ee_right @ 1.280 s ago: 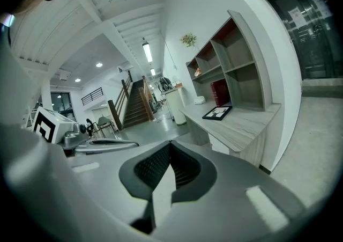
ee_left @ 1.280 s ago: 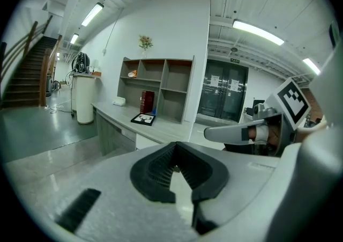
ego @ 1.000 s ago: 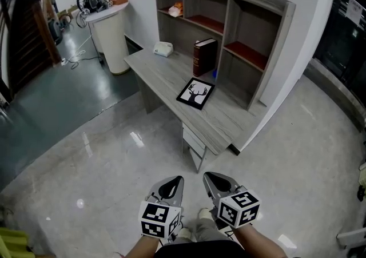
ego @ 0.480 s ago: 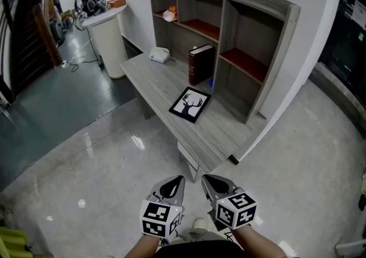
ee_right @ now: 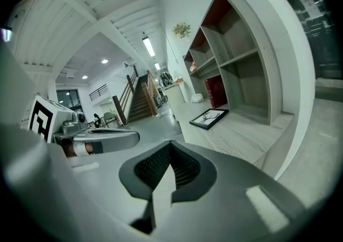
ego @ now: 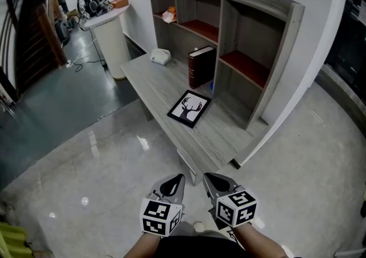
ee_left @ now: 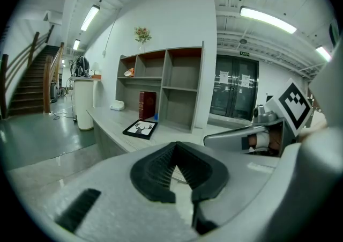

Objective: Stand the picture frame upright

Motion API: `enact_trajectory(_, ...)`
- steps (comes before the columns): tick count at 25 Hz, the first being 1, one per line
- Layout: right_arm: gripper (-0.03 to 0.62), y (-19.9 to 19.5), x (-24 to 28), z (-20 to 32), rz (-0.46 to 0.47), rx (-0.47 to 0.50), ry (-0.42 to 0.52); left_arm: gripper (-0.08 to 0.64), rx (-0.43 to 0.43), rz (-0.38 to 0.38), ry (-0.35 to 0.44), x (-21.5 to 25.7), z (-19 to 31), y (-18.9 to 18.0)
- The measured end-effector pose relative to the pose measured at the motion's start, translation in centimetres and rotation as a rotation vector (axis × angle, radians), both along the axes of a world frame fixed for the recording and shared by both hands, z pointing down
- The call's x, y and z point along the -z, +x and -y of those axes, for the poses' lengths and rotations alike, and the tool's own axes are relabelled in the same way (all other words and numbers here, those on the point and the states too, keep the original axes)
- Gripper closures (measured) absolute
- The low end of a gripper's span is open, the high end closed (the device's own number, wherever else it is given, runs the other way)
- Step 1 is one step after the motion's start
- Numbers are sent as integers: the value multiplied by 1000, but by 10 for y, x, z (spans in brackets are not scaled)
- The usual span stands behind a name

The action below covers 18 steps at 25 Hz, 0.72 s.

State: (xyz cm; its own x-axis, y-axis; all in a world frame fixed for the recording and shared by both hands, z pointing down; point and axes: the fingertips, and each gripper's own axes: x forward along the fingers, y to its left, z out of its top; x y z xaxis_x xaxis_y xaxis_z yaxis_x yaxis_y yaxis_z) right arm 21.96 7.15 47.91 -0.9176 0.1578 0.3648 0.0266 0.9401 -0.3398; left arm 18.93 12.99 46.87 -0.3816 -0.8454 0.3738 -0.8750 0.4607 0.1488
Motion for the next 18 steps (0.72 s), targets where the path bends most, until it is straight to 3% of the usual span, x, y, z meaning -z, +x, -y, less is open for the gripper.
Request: enact_trajectory(18, 592, -37, -6, 37, -16, -45, 7, 565, -48, -9, -25, -9, 41, -39)
